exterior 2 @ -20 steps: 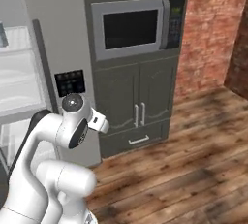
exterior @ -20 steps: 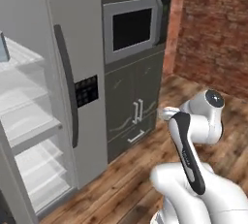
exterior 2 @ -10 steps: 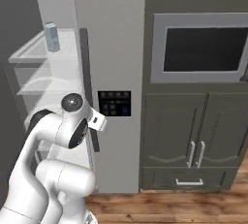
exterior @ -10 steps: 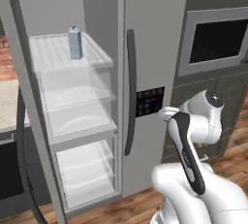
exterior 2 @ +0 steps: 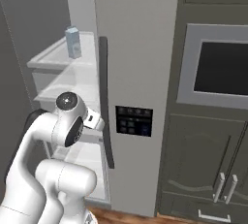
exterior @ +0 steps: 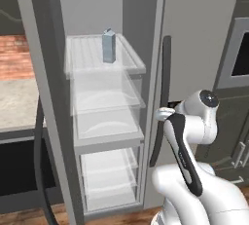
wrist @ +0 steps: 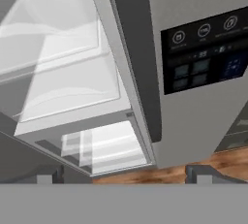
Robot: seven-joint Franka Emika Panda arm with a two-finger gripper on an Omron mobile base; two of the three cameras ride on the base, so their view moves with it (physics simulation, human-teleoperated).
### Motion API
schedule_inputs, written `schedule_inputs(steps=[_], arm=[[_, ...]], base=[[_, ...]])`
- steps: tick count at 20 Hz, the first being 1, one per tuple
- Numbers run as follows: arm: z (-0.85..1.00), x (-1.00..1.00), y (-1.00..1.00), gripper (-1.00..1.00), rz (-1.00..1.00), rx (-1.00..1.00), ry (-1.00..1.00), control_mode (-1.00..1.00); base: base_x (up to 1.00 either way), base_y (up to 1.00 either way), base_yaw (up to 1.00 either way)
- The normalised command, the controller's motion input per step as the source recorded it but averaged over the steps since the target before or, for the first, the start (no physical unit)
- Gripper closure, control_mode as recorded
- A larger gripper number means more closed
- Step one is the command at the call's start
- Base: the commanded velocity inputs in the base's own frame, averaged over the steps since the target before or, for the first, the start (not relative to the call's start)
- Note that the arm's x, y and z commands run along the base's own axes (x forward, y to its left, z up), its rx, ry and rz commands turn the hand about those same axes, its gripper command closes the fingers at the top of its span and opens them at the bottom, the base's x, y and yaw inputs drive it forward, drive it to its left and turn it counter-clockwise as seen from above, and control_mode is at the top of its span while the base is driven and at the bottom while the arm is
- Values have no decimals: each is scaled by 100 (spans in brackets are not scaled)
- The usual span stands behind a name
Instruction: Take a sugar cube from the saucer and place it inside the coffee. Then, grab milk from the fridge and place it next to the coffee on the counter to sweeten the coffee.
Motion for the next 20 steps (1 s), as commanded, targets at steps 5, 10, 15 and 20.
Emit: schedule_inputs(steps=[5, 10, 15, 20], arm=[[0, 0, 0, -100, 0, 0, 0, 100], [0, 0, 0, -100, 0, 0, 0, 100], [0, 0, 0, -100, 0, 0, 0, 100], [0, 0, 0, -100, 0, 0, 0, 100]], base=[[37, 27, 0], [22, 46, 0], [36, 29, 0], [44, 27, 1]])
